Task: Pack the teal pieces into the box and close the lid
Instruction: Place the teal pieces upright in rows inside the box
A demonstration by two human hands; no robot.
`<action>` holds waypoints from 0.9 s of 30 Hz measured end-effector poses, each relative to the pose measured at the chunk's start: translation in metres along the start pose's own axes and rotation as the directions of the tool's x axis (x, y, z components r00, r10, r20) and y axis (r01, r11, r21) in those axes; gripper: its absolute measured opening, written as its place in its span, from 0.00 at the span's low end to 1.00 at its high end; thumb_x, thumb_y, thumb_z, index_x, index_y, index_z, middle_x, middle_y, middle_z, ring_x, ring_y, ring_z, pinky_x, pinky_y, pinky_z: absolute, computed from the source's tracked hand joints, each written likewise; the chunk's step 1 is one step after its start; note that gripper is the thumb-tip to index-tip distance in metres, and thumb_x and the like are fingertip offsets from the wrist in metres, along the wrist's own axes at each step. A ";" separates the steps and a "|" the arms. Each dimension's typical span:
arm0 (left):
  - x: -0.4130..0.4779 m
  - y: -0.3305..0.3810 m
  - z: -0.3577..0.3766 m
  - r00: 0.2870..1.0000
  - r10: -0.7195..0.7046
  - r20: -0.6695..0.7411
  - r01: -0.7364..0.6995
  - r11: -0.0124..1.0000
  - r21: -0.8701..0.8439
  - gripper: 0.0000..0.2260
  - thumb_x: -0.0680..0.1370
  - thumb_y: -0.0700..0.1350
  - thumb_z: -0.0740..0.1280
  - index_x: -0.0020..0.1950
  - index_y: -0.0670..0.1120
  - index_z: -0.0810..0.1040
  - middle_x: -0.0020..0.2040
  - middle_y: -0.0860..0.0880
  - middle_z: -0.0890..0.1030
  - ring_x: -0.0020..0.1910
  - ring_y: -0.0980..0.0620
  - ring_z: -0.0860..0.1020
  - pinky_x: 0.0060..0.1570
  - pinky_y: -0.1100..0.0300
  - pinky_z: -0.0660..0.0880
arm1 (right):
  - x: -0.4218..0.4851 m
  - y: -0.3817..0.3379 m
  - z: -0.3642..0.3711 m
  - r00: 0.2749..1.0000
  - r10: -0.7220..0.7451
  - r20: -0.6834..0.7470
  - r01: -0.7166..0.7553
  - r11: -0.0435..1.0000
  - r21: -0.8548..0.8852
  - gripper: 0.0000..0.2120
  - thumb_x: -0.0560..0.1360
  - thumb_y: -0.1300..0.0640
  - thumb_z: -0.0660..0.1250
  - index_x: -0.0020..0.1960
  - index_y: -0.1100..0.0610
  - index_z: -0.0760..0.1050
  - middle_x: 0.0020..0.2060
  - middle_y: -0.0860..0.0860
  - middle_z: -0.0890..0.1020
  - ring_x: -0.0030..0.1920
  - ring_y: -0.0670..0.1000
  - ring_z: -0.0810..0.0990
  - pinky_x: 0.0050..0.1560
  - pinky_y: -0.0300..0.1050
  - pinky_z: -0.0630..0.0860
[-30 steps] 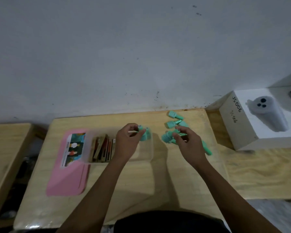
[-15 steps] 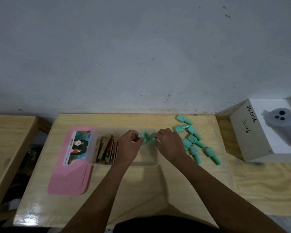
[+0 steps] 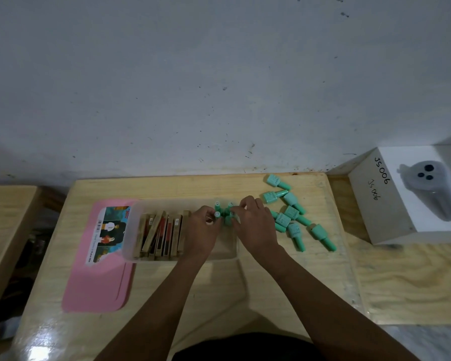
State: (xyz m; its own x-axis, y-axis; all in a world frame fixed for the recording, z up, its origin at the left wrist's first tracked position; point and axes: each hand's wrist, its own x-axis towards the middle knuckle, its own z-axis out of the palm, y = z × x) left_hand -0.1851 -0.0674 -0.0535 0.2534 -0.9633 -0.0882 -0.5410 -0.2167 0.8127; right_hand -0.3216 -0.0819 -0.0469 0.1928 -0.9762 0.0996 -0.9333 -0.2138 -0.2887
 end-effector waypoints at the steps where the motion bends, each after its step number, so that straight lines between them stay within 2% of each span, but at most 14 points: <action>1: 0.000 0.000 0.001 1.000 0.005 0.002 -0.005 1.000 0.004 0.05 0.71 0.37 0.72 0.45 0.44 0.80 0.40 0.50 0.82 0.40 0.53 0.80 0.41 0.61 0.78 | 0.000 0.000 0.000 1.000 0.004 -0.001 -0.004 1.000 0.007 0.09 0.68 0.55 0.74 0.48 0.54 0.83 0.44 0.53 0.77 0.44 0.55 0.77 0.39 0.50 0.74; 6: -0.001 0.003 0.002 0.999 0.037 -0.018 -0.036 0.999 0.017 0.06 0.71 0.36 0.72 0.46 0.43 0.80 0.41 0.49 0.82 0.40 0.54 0.79 0.38 0.74 0.71 | -0.001 0.001 -0.001 1.000 -0.001 0.028 -0.002 0.997 0.082 0.11 0.71 0.55 0.72 0.53 0.55 0.82 0.48 0.54 0.77 0.48 0.56 0.76 0.43 0.52 0.76; 10: -0.002 0.004 0.002 0.999 0.034 -0.028 -0.035 0.999 -0.040 0.05 0.71 0.36 0.72 0.45 0.43 0.80 0.39 0.50 0.81 0.39 0.54 0.79 0.36 0.78 0.69 | -0.005 0.009 -0.004 0.999 -0.041 0.027 0.035 0.979 0.200 0.12 0.73 0.54 0.70 0.55 0.55 0.81 0.49 0.54 0.77 0.48 0.56 0.77 0.42 0.53 0.77; 12: -0.003 0.003 0.003 0.999 0.009 -0.031 -0.010 0.999 -0.034 0.07 0.71 0.38 0.72 0.49 0.43 0.79 0.43 0.48 0.82 0.42 0.52 0.79 0.36 0.76 0.69 | -0.013 0.018 -0.008 1.000 -0.029 0.003 0.027 0.967 0.254 0.13 0.74 0.53 0.69 0.57 0.54 0.80 0.50 0.52 0.77 0.49 0.53 0.77 0.43 0.50 0.77; 14: -0.007 0.005 0.004 0.997 -0.003 -0.083 0.005 1.000 0.020 0.12 0.71 0.42 0.74 0.52 0.44 0.78 0.47 0.48 0.81 0.45 0.52 0.78 0.40 0.66 0.71 | -0.024 0.033 -0.015 0.999 0.021 -0.034 -0.011 0.961 0.276 0.13 0.75 0.52 0.68 0.59 0.51 0.79 0.51 0.50 0.77 0.50 0.50 0.76 0.44 0.47 0.76; 16: -0.015 0.013 0.004 0.982 0.074 -0.176 -0.057 0.994 0.098 0.14 0.71 0.46 0.73 0.54 0.45 0.77 0.49 0.48 0.80 0.47 0.51 0.76 0.43 0.60 0.72 | -0.039 0.057 -0.020 0.991 0.126 -0.054 -0.106 0.952 0.286 0.13 0.76 0.52 0.67 0.60 0.50 0.78 0.53 0.49 0.77 0.52 0.48 0.75 0.46 0.44 0.75; 18: -0.025 0.029 0.008 0.957 0.203 -0.207 -0.180 0.976 0.124 0.13 0.72 0.46 0.72 0.54 0.46 0.77 0.49 0.49 0.78 0.46 0.52 0.75 0.43 0.60 0.73 | -0.057 0.087 -0.024 0.958 0.284 -0.047 -0.260 0.924 0.282 0.13 0.77 0.51 0.65 0.61 0.51 0.78 0.54 0.49 0.78 0.54 0.49 0.76 0.48 0.44 0.76; 20: -0.036 0.045 0.021 0.934 0.343 -0.099 -0.329 0.934 0.137 0.11 0.73 0.47 0.71 0.53 0.47 0.77 0.46 0.51 0.78 0.45 0.55 0.74 0.42 0.62 0.72 | -0.077 0.119 -0.025 0.902 0.430 -0.047 -0.405 0.878 0.257 0.13 0.76 0.52 0.66 0.60 0.52 0.78 0.54 0.50 0.78 0.54 0.52 0.77 0.48 0.48 0.77; 22: -0.046 0.059 0.042 0.888 0.440 0.136 -0.457 0.878 0.141 0.11 0.73 0.49 0.70 0.54 0.49 0.77 0.47 0.52 0.78 0.47 0.55 0.75 0.44 0.61 0.73 | -0.096 0.143 -0.026 0.826 0.564 0.000 -0.550 0.805 0.222 0.16 0.75 0.54 0.67 0.62 0.51 0.76 0.56 0.54 0.77 0.57 0.55 0.75 0.50 0.51 0.76; 25: -0.054 0.074 0.078 0.734 0.426 0.530 -0.586 0.791 0.175 0.18 0.74 0.50 0.67 0.64 0.50 0.73 0.61 0.50 0.76 0.60 0.50 0.73 0.57 0.55 0.73 | -0.111 0.161 -0.027 0.705 0.698 0.122 -0.708 0.686 0.166 0.21 0.76 0.52 0.65 0.68 0.51 0.70 0.61 0.57 0.74 0.60 0.56 0.73 0.53 0.53 0.75; 27: -0.057 0.078 0.098 0.647 0.345 0.680 -0.656 0.706 0.266 0.23 0.76 0.47 0.65 0.70 0.50 0.66 0.71 0.48 0.68 0.70 0.48 0.66 0.66 0.50 0.66 | -0.113 0.166 -0.027 0.679 0.714 0.173 -0.734 0.662 0.148 0.22 0.77 0.51 0.63 0.70 0.51 0.67 0.64 0.57 0.73 0.61 0.56 0.73 0.55 0.52 0.74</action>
State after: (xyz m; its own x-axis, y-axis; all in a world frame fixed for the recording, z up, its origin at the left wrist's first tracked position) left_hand -0.3204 -0.0453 -0.0419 -0.5678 -0.8057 -0.1688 -0.7619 0.4367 0.4783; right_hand -0.5066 -0.0059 -0.0804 -0.4827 -0.8216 -0.3033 -0.7148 0.5696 -0.4057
